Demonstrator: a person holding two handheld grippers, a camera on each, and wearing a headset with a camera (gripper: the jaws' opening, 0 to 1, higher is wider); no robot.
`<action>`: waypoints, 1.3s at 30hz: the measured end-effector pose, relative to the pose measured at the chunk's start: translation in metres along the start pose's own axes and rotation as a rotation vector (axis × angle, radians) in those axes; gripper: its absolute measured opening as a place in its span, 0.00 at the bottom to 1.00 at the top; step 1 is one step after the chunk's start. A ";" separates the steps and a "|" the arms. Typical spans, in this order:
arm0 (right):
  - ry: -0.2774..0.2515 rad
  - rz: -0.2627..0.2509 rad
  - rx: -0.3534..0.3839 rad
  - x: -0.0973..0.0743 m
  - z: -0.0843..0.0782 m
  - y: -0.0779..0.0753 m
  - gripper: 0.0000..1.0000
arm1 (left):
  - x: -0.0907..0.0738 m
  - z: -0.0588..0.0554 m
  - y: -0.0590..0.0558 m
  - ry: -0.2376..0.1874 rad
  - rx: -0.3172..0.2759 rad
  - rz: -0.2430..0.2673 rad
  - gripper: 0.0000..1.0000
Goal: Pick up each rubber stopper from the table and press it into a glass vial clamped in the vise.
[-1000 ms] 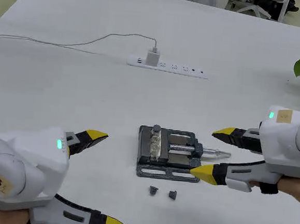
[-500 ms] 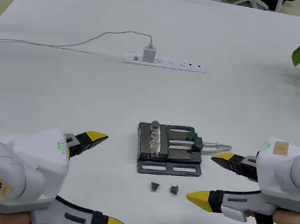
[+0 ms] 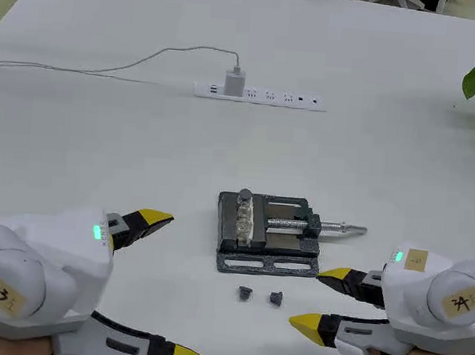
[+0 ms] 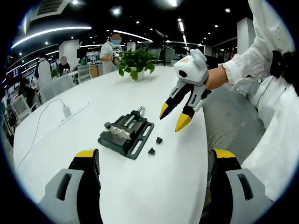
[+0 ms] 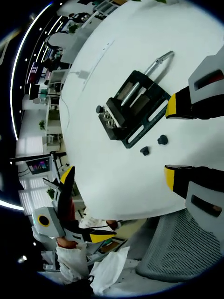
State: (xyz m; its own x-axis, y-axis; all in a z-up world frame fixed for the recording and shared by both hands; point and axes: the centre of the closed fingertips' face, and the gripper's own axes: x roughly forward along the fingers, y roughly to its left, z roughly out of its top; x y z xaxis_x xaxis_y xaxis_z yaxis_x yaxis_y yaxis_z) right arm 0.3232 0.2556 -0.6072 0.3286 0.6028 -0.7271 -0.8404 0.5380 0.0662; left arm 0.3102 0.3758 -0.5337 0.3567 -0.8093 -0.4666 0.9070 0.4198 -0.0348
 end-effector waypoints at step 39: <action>0.061 0.087 -0.105 0.042 -0.015 -0.005 0.10 | 0.011 -0.001 0.000 0.003 -0.027 -0.020 0.97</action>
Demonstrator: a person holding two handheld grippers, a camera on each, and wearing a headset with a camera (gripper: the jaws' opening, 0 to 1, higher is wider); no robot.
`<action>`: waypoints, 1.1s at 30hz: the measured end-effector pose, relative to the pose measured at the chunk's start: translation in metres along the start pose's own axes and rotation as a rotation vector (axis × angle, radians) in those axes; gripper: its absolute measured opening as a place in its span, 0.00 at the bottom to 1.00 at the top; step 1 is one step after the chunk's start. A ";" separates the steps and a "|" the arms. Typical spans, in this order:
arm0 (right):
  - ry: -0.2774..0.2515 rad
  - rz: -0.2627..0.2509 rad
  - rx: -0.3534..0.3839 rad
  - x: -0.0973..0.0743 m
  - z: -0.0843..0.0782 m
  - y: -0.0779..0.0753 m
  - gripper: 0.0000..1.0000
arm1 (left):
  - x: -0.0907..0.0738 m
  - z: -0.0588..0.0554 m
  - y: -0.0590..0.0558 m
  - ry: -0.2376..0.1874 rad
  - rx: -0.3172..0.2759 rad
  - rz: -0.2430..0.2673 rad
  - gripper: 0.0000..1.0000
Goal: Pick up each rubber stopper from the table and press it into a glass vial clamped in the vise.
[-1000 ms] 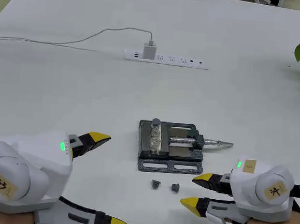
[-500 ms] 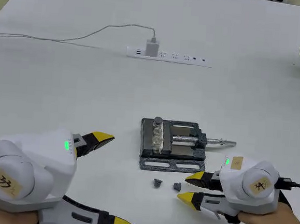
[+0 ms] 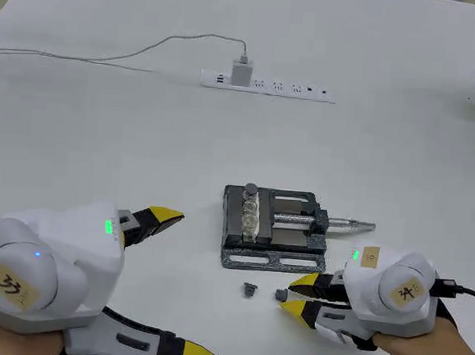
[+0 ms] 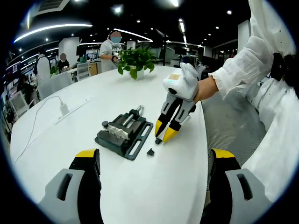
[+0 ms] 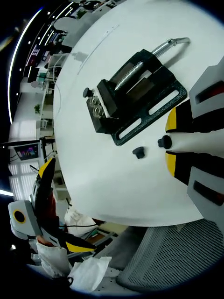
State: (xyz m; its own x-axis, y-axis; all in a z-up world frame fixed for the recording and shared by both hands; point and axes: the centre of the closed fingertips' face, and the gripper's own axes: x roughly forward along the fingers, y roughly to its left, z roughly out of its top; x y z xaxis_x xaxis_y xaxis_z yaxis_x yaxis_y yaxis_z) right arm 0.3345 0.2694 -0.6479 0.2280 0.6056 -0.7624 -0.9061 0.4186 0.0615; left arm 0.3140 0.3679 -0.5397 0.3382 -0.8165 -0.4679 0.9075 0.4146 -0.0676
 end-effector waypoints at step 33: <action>-0.028 0.015 -0.037 -0.012 0.008 0.003 0.06 | 0.002 0.007 -0.002 -0.016 0.011 -0.015 0.93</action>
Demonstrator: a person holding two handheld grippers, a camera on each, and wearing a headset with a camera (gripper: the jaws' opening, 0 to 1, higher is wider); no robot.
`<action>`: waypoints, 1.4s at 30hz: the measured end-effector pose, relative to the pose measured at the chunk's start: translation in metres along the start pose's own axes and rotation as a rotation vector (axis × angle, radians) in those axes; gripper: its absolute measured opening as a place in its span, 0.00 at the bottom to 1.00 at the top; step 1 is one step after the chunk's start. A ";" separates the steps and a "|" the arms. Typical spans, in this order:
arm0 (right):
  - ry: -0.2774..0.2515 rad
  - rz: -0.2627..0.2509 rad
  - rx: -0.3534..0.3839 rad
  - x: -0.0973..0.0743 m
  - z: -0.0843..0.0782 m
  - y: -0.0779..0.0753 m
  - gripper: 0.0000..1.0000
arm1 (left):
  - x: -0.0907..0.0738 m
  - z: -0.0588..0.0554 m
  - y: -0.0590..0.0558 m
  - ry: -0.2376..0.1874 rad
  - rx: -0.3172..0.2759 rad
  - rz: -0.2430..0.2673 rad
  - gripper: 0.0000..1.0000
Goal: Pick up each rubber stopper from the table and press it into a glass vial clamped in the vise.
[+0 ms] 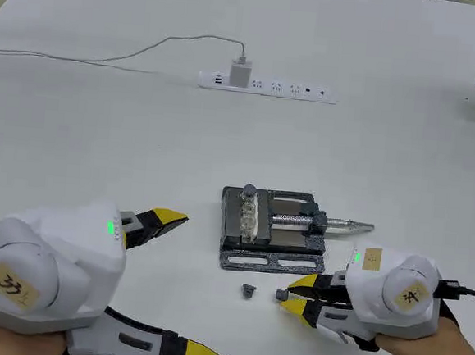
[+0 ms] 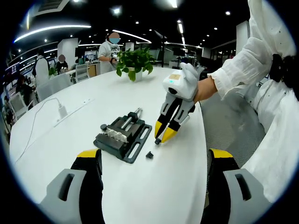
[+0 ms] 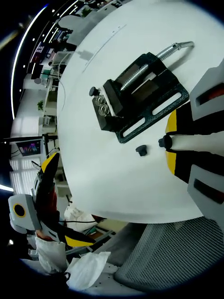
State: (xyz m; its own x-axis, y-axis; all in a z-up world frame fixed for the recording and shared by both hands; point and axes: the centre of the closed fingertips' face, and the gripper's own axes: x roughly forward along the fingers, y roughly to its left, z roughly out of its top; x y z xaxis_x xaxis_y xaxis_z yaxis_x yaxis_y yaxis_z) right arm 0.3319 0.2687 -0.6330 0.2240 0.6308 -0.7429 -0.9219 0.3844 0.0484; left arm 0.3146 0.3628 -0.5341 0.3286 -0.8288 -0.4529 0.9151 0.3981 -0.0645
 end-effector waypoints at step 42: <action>-0.436 0.207 -0.179 -0.164 0.179 0.069 0.06 | -0.031 0.154 -0.040 -0.388 0.047 -0.228 0.16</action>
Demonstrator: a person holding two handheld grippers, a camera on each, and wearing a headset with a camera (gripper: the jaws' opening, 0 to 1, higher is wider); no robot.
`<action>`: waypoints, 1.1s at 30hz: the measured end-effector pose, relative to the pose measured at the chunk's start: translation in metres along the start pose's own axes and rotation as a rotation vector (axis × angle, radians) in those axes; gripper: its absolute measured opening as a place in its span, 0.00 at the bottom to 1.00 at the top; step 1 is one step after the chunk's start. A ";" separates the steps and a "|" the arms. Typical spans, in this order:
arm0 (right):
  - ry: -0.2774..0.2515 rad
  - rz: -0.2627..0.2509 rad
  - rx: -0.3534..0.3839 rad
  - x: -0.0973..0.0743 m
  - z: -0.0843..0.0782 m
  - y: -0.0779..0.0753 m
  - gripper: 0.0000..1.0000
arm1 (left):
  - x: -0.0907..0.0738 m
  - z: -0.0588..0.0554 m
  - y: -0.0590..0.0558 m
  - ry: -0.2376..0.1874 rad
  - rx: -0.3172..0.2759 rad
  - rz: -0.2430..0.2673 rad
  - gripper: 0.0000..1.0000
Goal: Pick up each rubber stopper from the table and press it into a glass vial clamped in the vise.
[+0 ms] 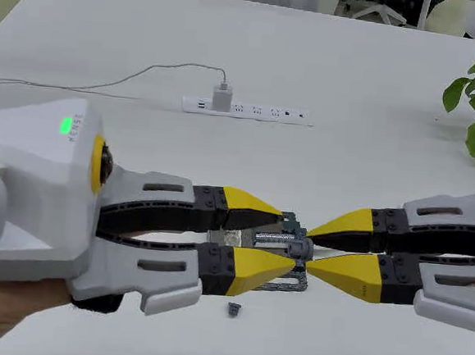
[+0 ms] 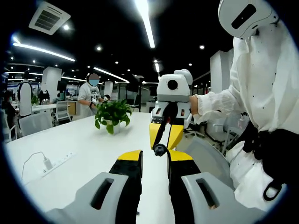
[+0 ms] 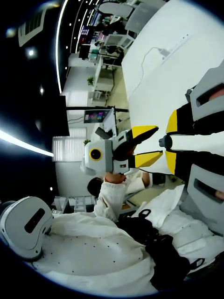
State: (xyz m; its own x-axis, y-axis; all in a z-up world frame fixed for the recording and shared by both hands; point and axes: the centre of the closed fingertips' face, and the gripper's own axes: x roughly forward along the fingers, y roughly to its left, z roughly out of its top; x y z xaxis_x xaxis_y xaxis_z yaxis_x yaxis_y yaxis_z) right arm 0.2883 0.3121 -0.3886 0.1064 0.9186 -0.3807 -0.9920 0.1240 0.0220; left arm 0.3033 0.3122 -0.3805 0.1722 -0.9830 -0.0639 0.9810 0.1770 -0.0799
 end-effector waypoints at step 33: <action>-0.088 0.007 0.011 -0.006 0.026 0.004 0.07 | -0.004 0.024 -0.012 -0.091 -0.065 -0.059 0.03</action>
State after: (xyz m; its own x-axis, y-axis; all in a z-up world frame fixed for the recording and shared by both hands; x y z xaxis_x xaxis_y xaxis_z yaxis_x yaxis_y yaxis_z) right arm 0.2850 0.3169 -0.3621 0.1050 0.9488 -0.2978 -0.9921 0.1208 0.0349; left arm 0.2933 0.3129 -0.3558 0.1244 -0.9917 0.0328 0.9822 0.1184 -0.1455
